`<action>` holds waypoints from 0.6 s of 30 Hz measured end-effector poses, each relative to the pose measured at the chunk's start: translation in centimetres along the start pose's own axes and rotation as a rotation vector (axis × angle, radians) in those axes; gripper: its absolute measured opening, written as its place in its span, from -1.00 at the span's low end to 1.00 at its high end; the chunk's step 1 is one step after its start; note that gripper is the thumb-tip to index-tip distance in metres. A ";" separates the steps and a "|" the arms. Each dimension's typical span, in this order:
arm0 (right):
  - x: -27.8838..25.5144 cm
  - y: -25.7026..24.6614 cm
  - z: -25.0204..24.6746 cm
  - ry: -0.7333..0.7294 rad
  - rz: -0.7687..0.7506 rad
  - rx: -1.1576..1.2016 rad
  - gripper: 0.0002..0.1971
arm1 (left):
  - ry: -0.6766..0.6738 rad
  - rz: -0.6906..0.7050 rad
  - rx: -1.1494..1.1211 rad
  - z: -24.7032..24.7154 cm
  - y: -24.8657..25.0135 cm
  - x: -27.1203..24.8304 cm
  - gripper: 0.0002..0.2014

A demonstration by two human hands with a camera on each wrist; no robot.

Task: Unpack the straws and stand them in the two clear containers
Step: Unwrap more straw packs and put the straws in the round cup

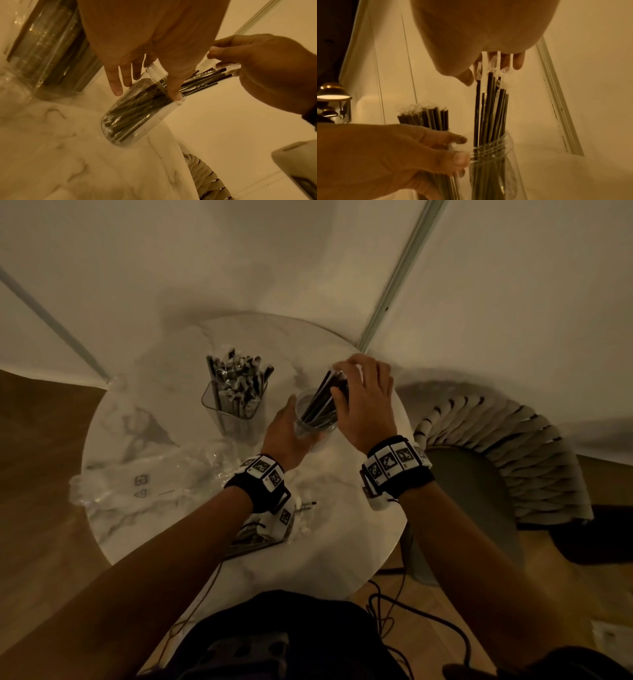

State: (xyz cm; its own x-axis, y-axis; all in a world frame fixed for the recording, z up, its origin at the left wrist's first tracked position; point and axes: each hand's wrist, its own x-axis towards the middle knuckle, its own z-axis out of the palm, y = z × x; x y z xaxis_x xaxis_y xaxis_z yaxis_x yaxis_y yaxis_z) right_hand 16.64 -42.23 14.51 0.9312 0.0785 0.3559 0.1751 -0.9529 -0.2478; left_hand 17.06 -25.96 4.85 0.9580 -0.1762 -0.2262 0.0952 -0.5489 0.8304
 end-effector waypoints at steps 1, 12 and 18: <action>0.1 0.1 0.2 -0.017 0.006 0.015 -0.57 | 0.005 0.008 0.007 0.0 0.0 0.0 0.07; -0.1 0.7 3.8 -0.101 0.103 0.380 -0.71 | 0.016 0.014 -0.002 0.3 -0.5 0.2 0.10; -0.8 0.2 4.5 0.032 0.195 0.429 -0.78 | 0.014 -0.006 0.014 0.7 -1.2 0.8 0.07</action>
State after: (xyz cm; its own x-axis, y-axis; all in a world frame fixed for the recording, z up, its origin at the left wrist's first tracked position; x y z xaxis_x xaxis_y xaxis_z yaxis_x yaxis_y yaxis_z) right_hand 17.38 -41.12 10.09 0.9507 -0.1058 0.2915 0.1202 -0.7409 -0.6608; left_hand 17.51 -25.95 3.32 0.9611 -0.1612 -0.2241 0.0974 -0.5615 0.8217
